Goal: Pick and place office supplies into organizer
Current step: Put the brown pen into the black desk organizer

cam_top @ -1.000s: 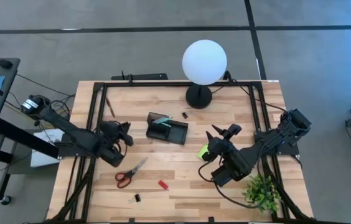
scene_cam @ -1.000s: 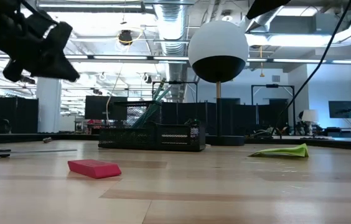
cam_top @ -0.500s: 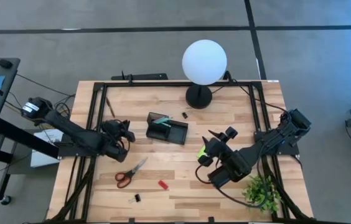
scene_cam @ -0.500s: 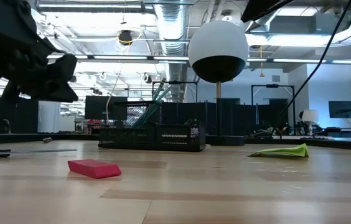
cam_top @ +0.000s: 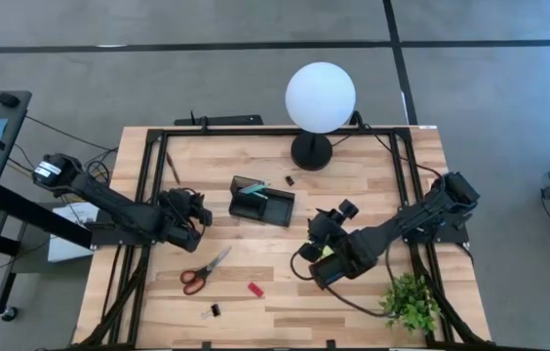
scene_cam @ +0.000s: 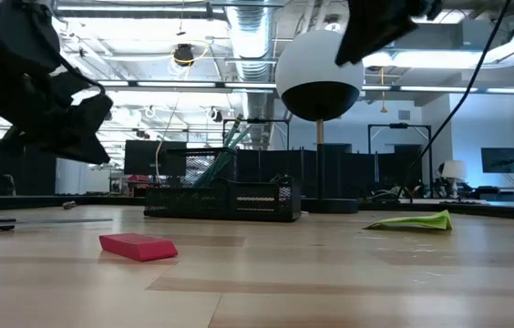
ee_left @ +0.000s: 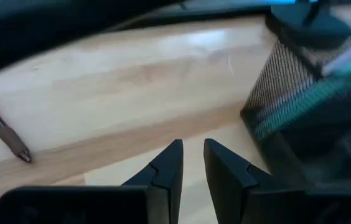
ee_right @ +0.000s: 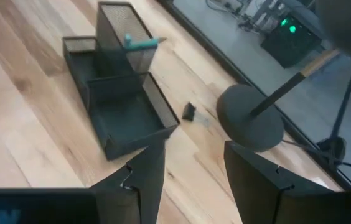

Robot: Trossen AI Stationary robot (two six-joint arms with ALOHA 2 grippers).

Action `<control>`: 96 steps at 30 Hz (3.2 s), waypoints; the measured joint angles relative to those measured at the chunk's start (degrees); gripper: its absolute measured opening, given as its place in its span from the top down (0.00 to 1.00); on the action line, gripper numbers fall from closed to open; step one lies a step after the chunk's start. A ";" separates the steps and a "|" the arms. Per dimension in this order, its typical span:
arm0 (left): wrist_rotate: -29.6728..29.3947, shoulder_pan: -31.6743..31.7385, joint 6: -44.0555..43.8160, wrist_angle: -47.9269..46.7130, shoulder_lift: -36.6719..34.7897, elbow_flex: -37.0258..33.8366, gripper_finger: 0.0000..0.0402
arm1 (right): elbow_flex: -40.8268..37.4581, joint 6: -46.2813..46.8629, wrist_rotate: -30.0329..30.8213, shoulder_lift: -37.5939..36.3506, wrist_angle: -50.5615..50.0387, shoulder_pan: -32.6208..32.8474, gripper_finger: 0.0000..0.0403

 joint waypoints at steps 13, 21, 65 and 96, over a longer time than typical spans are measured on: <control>2.03 19.13 4.04 4.26 7.51 0.04 0.83 | 0.19 -5.43 -2.62 2.23 0.83 -2.97 0.60; 4.46 29.82 4.29 6.01 14.43 0.05 0.74 | 0.19 -6.03 -2.52 2.22 -0.40 -3.06 0.60; 15.51 35.56 -1.53 -15.02 15.90 9.18 0.71 | 0.19 -6.78 -2.57 2.20 0.32 -0.31 0.60; 12.50 42.48 0.52 -1.06 15.92 4.74 0.71 | 0.19 -3.85 -2.67 2.18 0.25 -0.30 0.60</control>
